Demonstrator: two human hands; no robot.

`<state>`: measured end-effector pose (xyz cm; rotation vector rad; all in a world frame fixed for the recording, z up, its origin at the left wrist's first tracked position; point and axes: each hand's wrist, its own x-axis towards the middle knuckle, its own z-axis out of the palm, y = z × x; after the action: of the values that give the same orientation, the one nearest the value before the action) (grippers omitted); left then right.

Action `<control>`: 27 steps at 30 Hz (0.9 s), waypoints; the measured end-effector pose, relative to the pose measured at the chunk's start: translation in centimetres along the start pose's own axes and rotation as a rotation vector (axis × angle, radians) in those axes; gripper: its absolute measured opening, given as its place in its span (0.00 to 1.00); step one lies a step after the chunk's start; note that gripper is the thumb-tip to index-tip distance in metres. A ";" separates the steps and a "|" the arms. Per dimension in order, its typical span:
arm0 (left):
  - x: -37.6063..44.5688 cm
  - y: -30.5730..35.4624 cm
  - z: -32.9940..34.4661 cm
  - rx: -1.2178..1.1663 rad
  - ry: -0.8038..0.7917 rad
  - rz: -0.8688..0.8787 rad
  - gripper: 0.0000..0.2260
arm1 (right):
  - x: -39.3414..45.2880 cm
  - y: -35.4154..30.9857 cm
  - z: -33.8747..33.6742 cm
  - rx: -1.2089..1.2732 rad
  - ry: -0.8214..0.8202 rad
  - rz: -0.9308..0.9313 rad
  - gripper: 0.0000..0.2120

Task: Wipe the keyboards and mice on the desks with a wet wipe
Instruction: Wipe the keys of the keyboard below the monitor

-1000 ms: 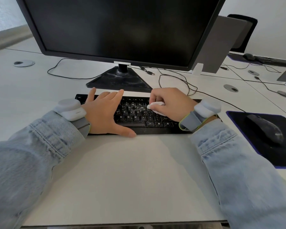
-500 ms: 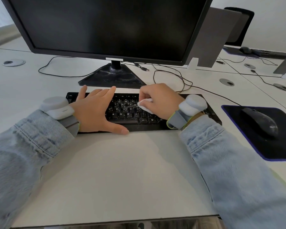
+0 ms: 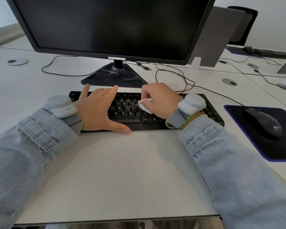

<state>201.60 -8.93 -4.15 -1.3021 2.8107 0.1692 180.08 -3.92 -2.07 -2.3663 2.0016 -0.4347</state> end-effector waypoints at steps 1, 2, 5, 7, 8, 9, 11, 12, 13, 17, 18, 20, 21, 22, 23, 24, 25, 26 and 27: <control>0.0 0.0 0.0 -0.002 -0.002 -0.002 0.68 | 0.0 0.5 -0.3 -0.028 -0.032 0.016 0.06; 0.0 0.0 0.0 -0.004 -0.003 -0.003 0.68 | -0.2 1.2 -0.8 -0.058 -0.058 0.042 0.06; -0.2 0.0 0.0 -0.009 -0.003 -0.003 0.69 | -1.1 3.8 -2.1 -0.094 -0.075 0.137 0.06; -0.1 -0.1 0.0 -0.006 0.001 0.003 0.69 | -1.8 5.2 -2.7 -0.060 0.001 0.190 0.07; 0.0 -0.1 0.0 -0.001 0.006 0.006 0.69 | -2.1 5.6 -2.8 -0.035 0.055 0.210 0.06; 0.0 -0.2 0.0 0.002 0.008 0.008 0.69 | -2.2 5.9 -2.8 -0.008 0.106 0.224 0.06; 0.0 -0.2 0.1 0.004 0.005 0.007 0.69 | -2.2 5.9 -2.5 0.022 0.145 0.229 0.05; 0.0 -0.1 0.1 0.002 0.003 0.008 0.69 | -2.1 5.7 -2.3 0.012 0.126 0.218 0.05; 0.0 -0.1 0.1 0.000 0.004 0.008 0.69 | -2.0 5.5 -2.0 -0.007 0.091 0.200 0.05; 0.0 -0.1 0.1 0.009 0.010 0.005 0.68 | -2.4 4.7 -1.8 -0.023 -0.071 0.109 0.06; 0.1 -0.1 0.1 0.011 0.009 0.004 0.68 | -2.6 4.7 -2.0 -0.030 -0.100 0.092 0.06; 0.0 -0.1 0.1 0.012 0.004 0.001 0.69 | -2.8 4.7 -2.3 -0.036 -0.128 0.087 0.06; 0.0 -0.1 0.1 0.011 -0.002 0.001 0.69 | -2.9 4.8 -2.5 -0.037 -0.125 0.098 0.06; 0.0 -0.1 0.1 0.009 -0.003 0.002 0.69 | -3.0 4.8 -2.7 -0.038 -0.106 0.111 0.05; 0.1 -0.1 0.1 0.008 0.000 0.004 0.69 | -3.0 4.8 -2.8 -0.029 -0.070 0.117 0.05; 0.2 -0.1 0.1 0.006 0.005 0.006 0.69 | -3.1 4.7 -2.8 -0.005 -0.026 0.110 0.04; 0.1 -0.1 0.1 0.008 0.004 0.006 0.69 | -3.1 4.2 -2.8 0.039 0.007 0.089 0.04; 0.1 -0.1 0.1 0.009 0.005 0.007 0.69 | -3.2 3.7 -2.7 0.076 0.013 0.059 0.04; 0.0 -0.2 0.1 0.010 0.007 0.007 0.69 | -3.3 3.1 -2.6 0.090 -0.015 0.026 0.05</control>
<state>201.69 -9.05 -4.30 -1.2927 2.8184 0.1505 176.08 -0.83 -0.78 -2.2817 1.9602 -0.4944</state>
